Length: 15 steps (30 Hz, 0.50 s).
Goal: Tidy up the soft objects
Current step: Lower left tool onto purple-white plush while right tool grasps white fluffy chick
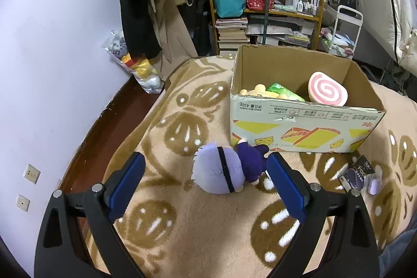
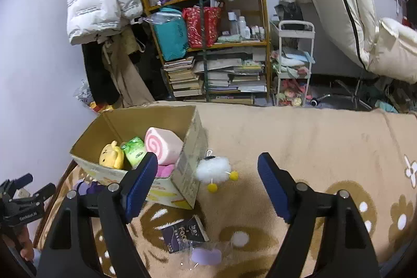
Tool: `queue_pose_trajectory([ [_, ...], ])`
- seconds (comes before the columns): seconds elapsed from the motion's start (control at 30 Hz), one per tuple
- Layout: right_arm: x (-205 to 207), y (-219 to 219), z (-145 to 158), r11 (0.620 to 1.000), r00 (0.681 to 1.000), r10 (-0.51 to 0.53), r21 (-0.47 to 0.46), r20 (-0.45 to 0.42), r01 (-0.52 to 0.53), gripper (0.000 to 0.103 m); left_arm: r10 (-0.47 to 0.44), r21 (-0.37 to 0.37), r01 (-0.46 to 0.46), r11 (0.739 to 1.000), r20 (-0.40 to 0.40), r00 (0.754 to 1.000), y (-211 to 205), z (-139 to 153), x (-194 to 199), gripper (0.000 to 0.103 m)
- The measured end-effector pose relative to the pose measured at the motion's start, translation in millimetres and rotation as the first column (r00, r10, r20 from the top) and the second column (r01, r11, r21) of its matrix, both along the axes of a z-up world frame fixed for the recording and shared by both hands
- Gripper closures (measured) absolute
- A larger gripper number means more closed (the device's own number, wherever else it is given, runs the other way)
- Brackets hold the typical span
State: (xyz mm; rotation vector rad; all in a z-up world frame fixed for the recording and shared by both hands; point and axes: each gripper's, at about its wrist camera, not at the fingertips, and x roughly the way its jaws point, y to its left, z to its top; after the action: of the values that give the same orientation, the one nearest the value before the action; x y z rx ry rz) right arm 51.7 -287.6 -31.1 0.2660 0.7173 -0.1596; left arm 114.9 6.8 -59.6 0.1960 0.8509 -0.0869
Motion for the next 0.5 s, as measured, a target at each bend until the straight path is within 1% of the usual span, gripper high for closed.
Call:
queue_pose_trajectory([
  [0.1,8.9,-7.6,-9.2,1.000,1.000,-0.023,0.014,-0.018,0.024,0.020,0.005,0.012,-0.004,1.000,-0.014,1.000,-2.1,-9.1,9.7,0.010],
  [0.17,15.1,-14.4,-16.3,0.999,0.998,-0.044,0.026,-0.035,0.045,0.020,0.009,0.007,-0.009,1.000,-0.022,1.000,-3.4,-15.1,16.1,0.010],
  [0.37,36.5,-35.6,-43.0,0.992,0.992,-0.086,0.084,-0.097,0.094,0.020,-0.004,-0.050,0.001,0.999,-0.066,0.998,-10.7,-33.8,32.2,0.010],
  [0.5,46.9,-46.3,-63.1,0.988,0.985,-0.101,0.104,-0.139,0.116,0.020,-0.020,-0.033,0.018,0.999,-0.081,0.997,-19.2,-45.0,37.8,0.009],
])
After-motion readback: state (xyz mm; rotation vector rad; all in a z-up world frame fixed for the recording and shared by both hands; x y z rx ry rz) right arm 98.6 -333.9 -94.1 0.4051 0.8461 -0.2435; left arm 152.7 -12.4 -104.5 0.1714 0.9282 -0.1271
